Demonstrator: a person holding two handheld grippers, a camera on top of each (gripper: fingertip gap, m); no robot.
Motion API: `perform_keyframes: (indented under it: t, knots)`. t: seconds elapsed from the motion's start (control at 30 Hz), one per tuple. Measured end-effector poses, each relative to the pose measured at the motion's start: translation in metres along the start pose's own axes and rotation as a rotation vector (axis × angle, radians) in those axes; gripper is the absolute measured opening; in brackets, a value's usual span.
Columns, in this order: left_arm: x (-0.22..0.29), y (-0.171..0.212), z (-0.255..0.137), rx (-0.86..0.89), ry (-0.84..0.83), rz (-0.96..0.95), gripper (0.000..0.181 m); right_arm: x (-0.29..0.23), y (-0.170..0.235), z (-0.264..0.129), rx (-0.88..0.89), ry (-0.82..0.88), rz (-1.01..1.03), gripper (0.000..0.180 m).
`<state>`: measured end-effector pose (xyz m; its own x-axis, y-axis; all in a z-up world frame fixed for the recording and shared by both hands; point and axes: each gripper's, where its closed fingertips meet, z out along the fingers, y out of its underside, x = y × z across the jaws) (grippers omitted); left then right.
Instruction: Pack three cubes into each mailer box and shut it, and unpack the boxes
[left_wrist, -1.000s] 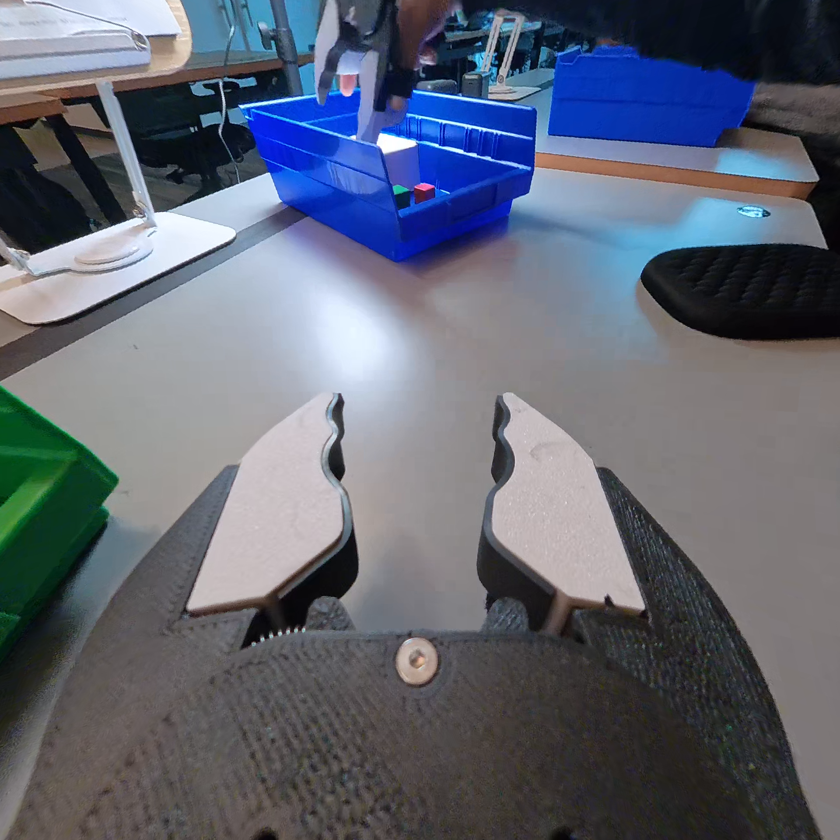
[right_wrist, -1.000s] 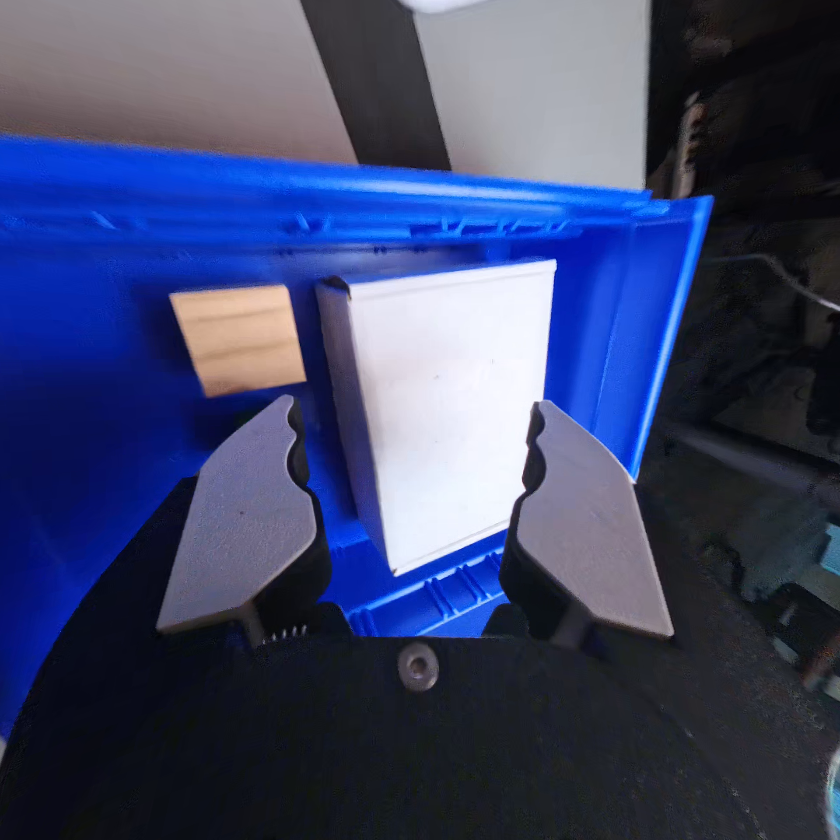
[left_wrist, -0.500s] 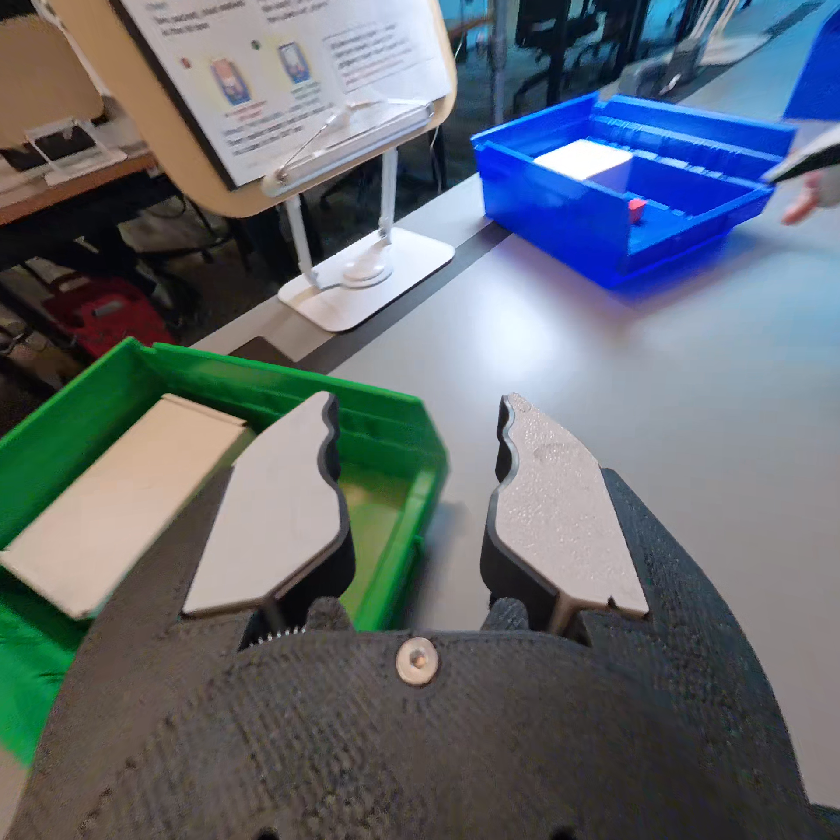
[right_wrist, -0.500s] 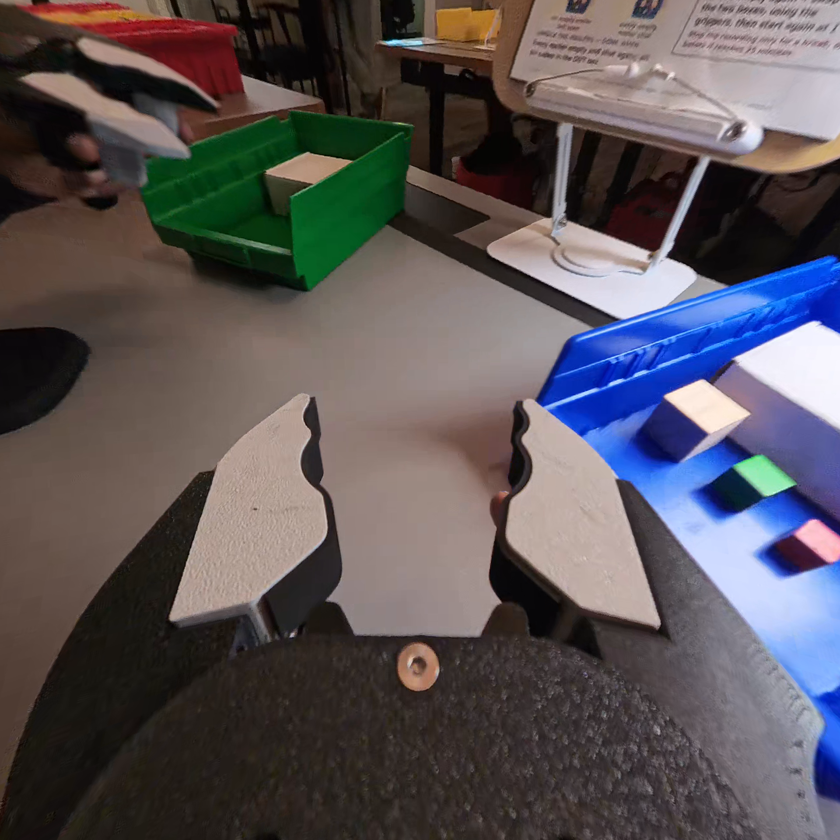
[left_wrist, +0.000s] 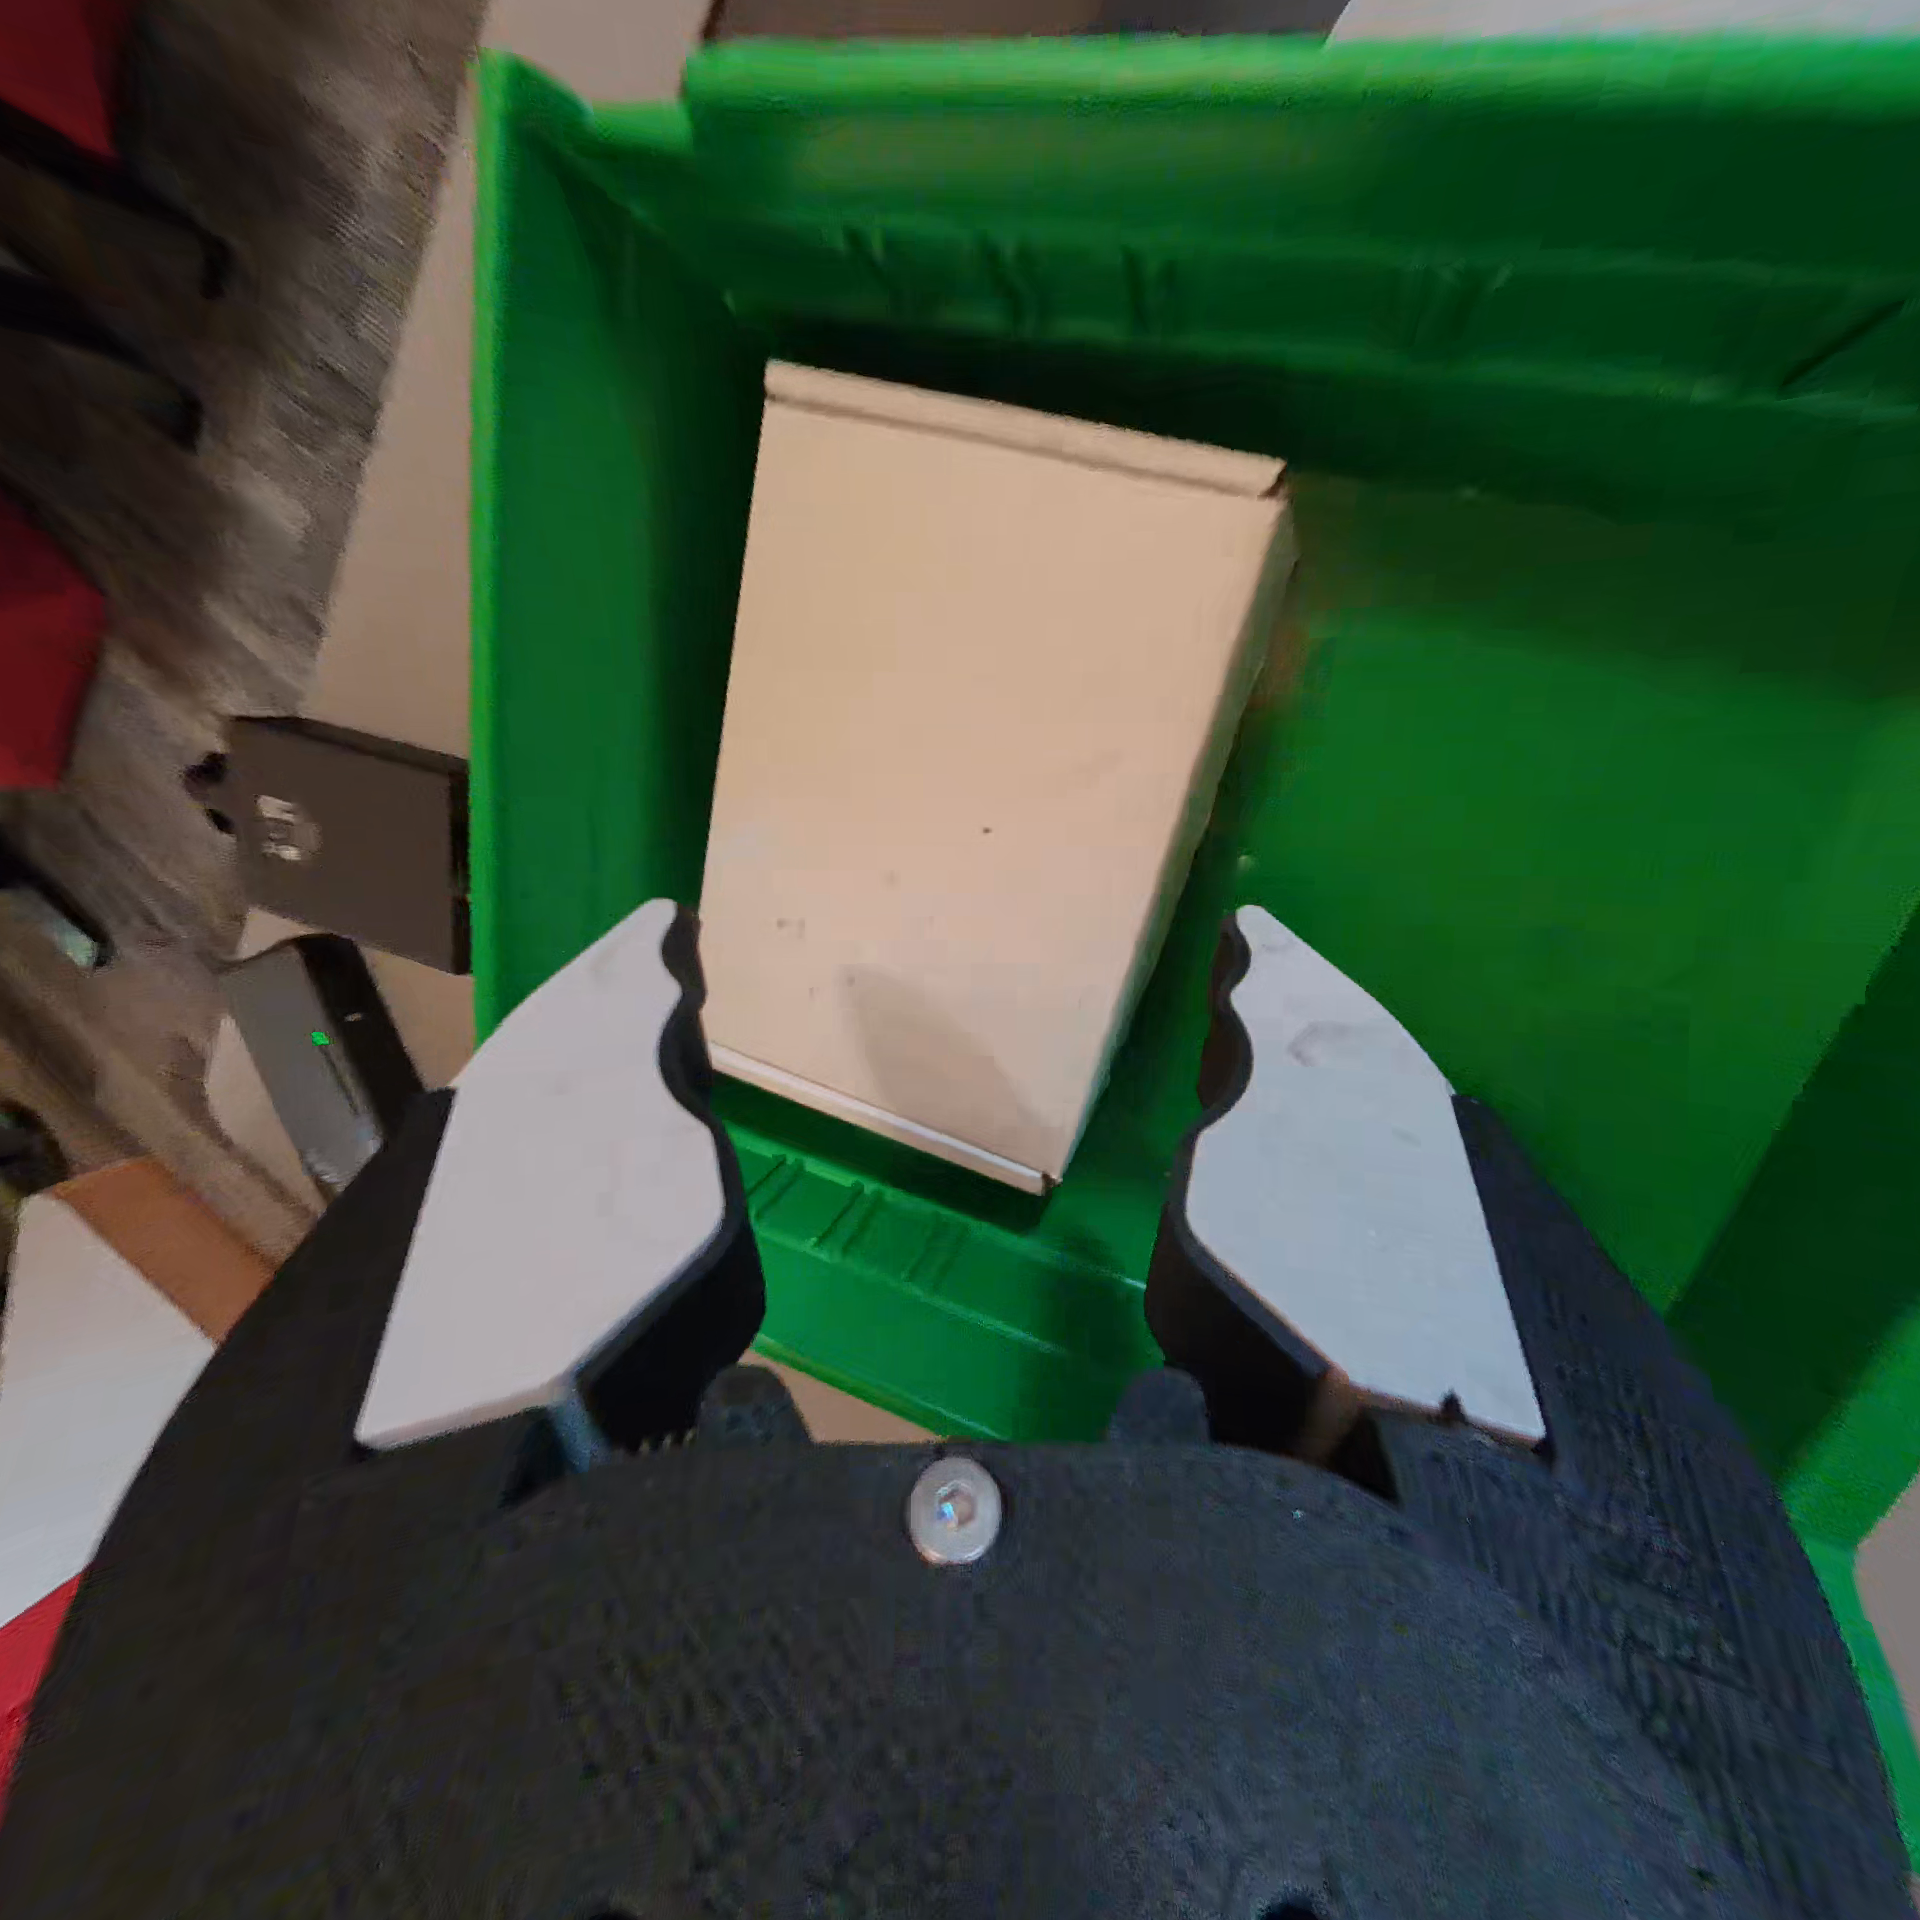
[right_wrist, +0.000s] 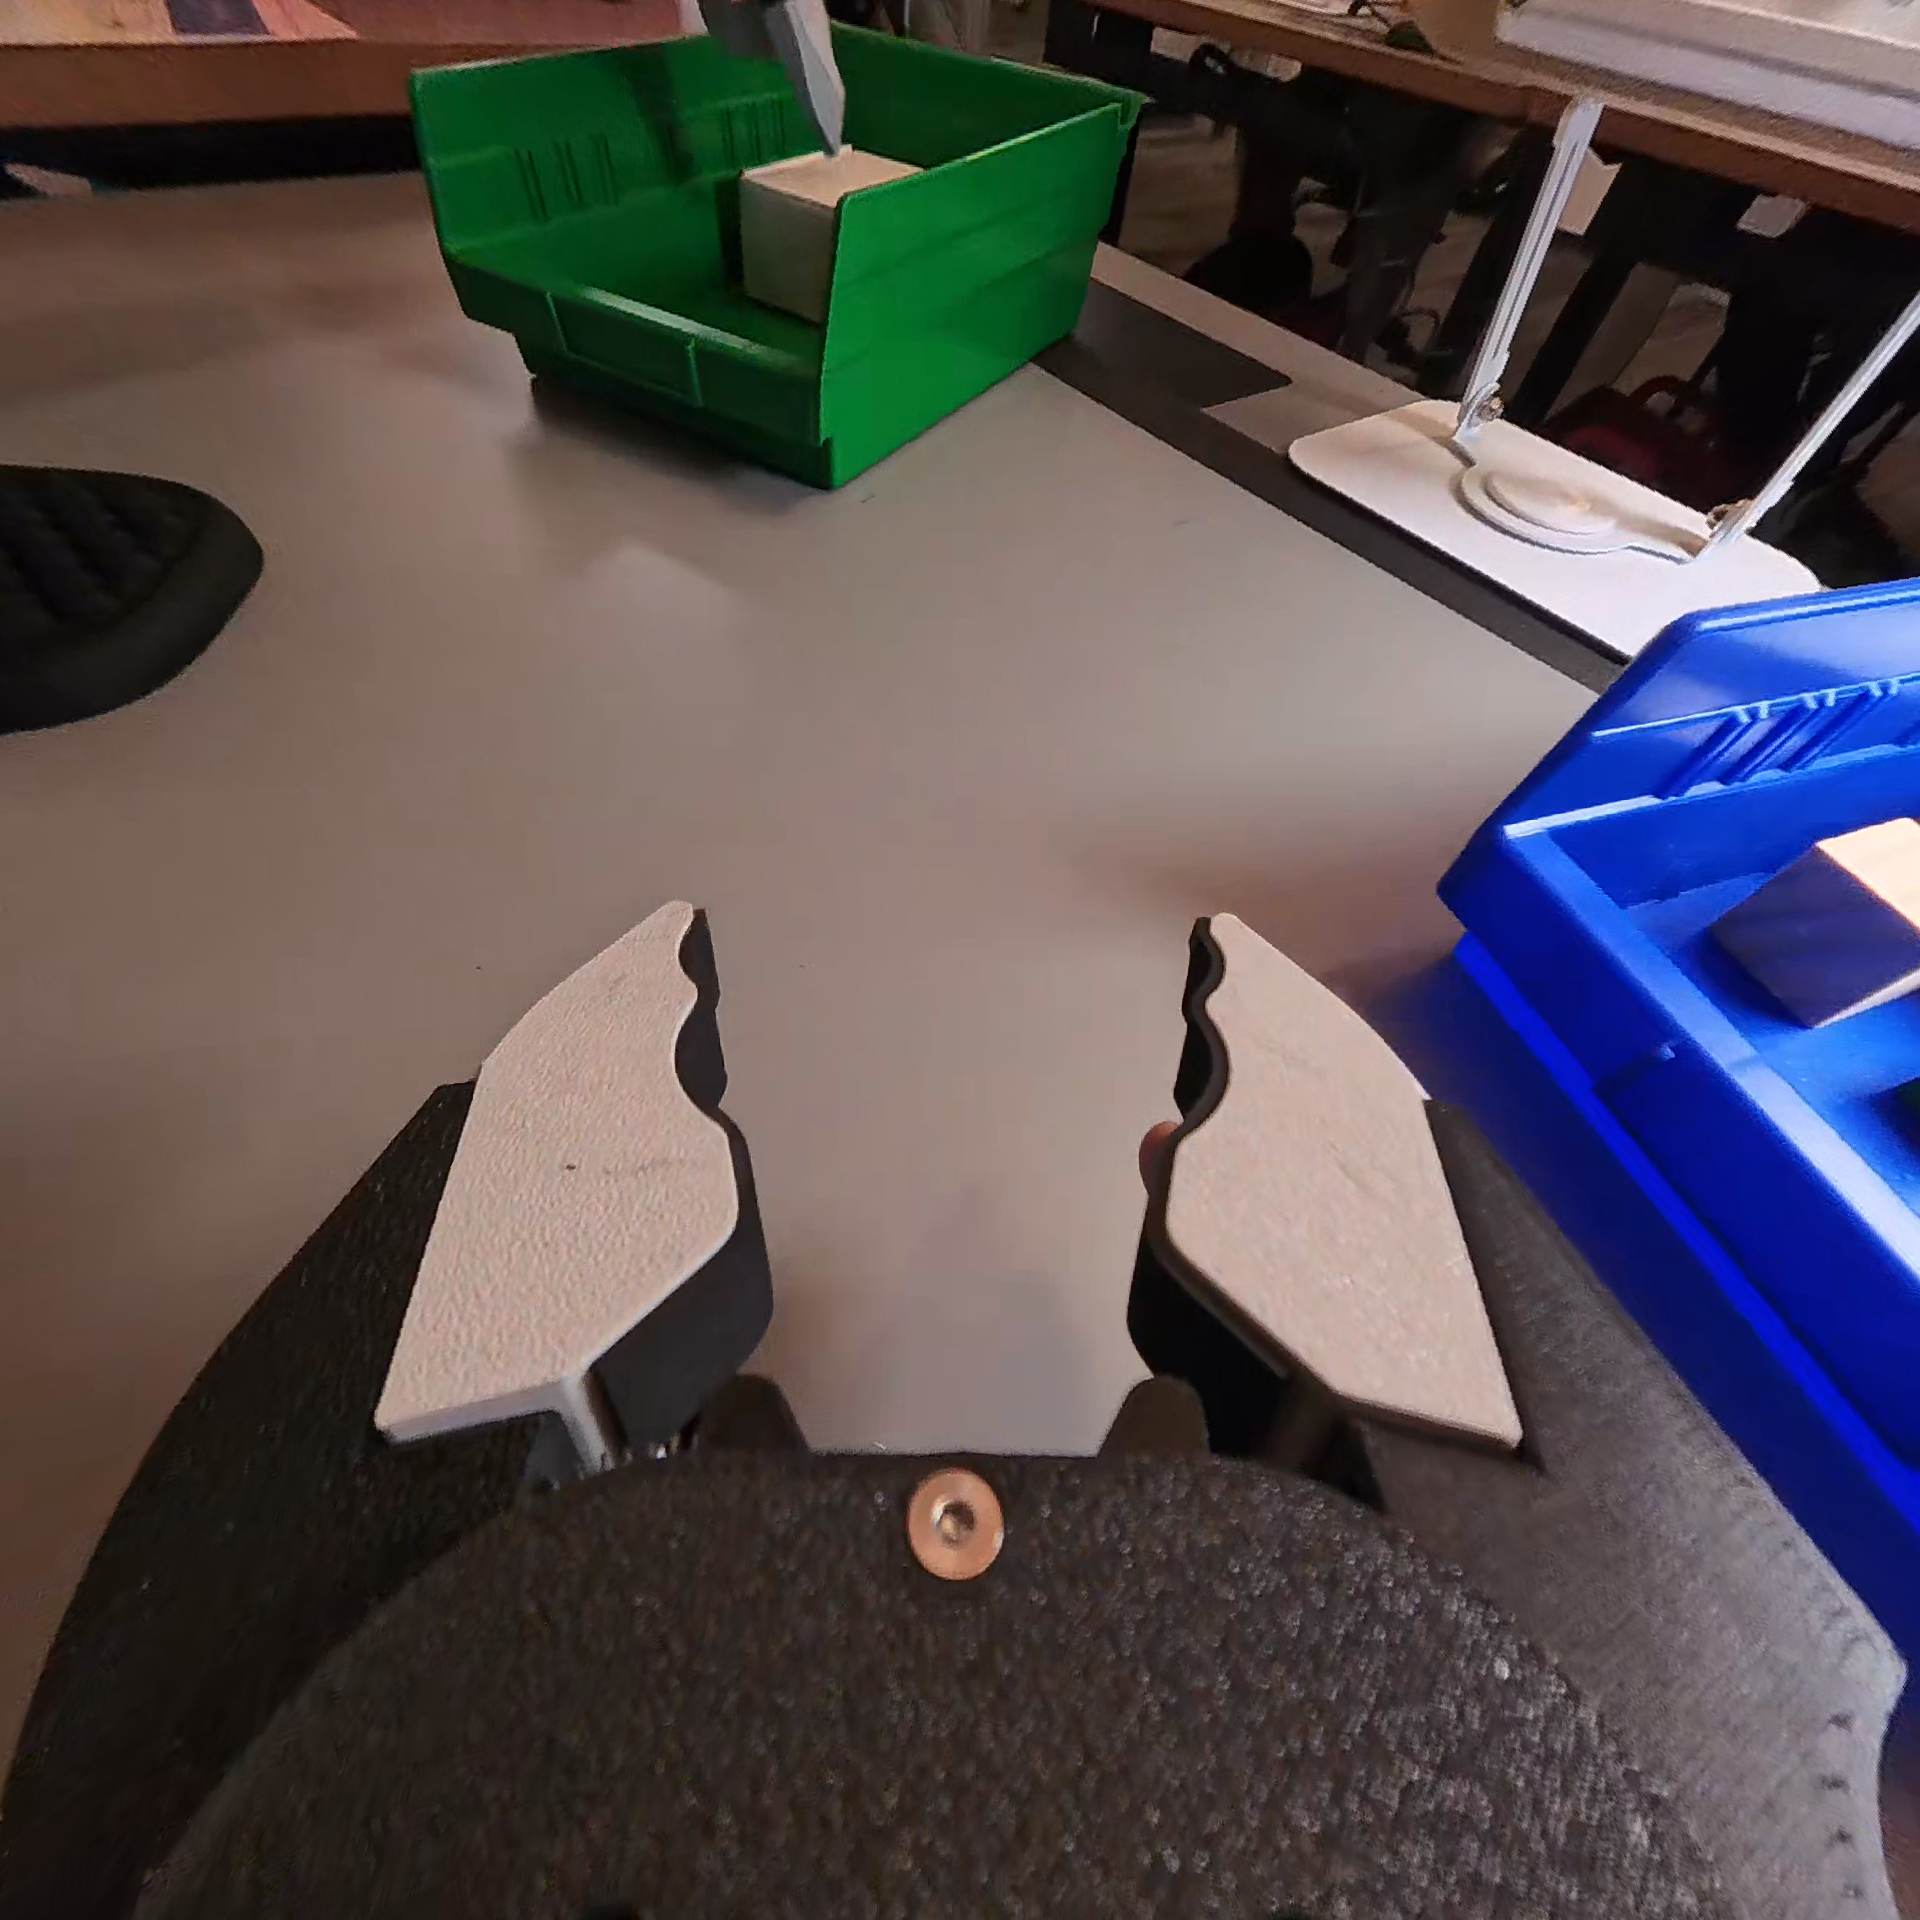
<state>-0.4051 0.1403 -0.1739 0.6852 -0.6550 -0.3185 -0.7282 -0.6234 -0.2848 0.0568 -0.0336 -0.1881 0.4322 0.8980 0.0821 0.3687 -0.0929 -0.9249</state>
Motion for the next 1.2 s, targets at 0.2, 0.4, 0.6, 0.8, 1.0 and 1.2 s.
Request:
perform_keyframes:
  t: [0.2, 0.4, 0.6, 0.8, 1.0, 1.2]
  knots:
    - [-0.009, 0.004, 0.031, -0.08, 0.171, -0.031, 0.109, 0.002, 0.004, 0.001, 0.01, -0.027, 0.027, 0.085]
    - [-0.009, 0.021, 0.048, -0.2, 0.242, -0.019, 0.117, 0.004, 0.012, 0.007, -0.014, -0.05, 0.054, 0.085]
    - [0.004, 0.029, 0.054, -0.231, 0.2, 0.055, 0.12, 0.003, 0.013, 0.007, -0.011, -0.057, 0.063, 0.084]
    - [0.039, 0.041, 0.035, -0.266, 0.207, 0.143, 0.12, 0.001, 0.01, 0.005, -0.004, -0.062, 0.05, 0.083]
    - [0.048, 0.038, 0.028, -0.24, 0.19, 0.164, 0.124, -0.003, 0.009, 0.005, -0.004, -0.068, 0.024, 0.082]
    - [0.046, 0.042, 0.035, -0.263, 0.149, 0.18, 0.121, 0.0, 0.008, 0.002, 0.004, -0.038, 0.01, 0.081]
